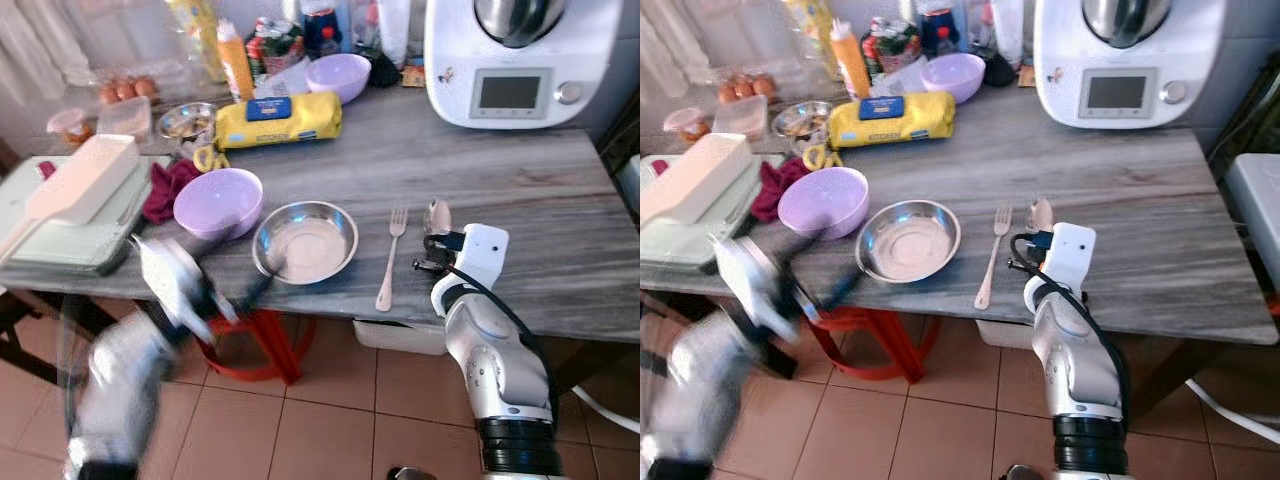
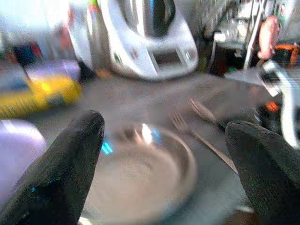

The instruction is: Setting the table

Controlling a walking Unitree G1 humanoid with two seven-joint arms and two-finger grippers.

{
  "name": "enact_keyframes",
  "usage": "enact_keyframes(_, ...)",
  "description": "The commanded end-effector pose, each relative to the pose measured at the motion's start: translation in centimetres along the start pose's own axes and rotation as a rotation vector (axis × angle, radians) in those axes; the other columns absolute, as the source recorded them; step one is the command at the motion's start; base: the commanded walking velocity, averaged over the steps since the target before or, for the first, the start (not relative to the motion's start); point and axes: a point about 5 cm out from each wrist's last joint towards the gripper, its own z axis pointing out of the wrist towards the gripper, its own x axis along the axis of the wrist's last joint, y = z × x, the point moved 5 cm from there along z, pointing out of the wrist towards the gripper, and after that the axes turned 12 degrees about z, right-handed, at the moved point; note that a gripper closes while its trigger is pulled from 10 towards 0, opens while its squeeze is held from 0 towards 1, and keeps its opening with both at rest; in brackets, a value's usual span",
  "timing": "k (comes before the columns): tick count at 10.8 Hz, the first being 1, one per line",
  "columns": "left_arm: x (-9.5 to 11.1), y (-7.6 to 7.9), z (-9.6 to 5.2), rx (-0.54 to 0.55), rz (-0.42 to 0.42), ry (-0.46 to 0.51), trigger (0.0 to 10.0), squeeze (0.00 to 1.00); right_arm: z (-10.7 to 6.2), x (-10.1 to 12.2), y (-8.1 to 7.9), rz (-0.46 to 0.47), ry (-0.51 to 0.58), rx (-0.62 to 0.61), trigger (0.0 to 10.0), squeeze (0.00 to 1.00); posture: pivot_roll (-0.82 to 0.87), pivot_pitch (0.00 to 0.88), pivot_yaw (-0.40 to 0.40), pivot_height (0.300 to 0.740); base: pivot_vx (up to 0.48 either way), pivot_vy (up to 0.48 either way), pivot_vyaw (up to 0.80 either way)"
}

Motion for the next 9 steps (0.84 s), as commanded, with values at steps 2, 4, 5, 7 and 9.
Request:
enact_keyframes(2,1.9,0.9,0.6,-0.076,-0.014,0.003,10.0,0.00,0.1,-0.9,0.1,-0.003,-0.031,-0.011,10.0,0.00,-0.09,0.127,0.133,0.740,0.000,0.000,0.00)
enact_keyframes(4,2.5,2.1,1.2,-0.126,-0.036,0.008,10.0,0.00,0.2,-1.0,-0.2,-0.003,-0.036,-0.007,10.0,0.00,-0.09,0.127,0.132,0.740,0.000,0.000,0.00)
enact_keyframes(5,3.0,2.9,1.7,-0.150,-0.056,0.009,10.0,0.00,0.2,-1.0,-0.4,-0.004,-0.034,0.000,10.0,0.00,-0.09,0.126,0.133,0.740,0.000,0.000,0.00)
enact_keyframes(7,3.1,3.5,1.8,-0.178,-0.046,-0.009,10.0,0.00,0.2,-1.1,-0.3,-0.005,-0.036,0.000,10.0,0.00,-0.10,0.125,0.135,0.740,0.000,0.000,0.00)
enact_keyframes(9,2.9,3.5,1.7,-0.169,-0.019,-0.027,10.0,0.00,0.2,-1.1,-0.3,0.006,-0.035,-0.001,10.0,1.00,-0.10,0.126,0.139,0.740,0.000,0.000,0.00)
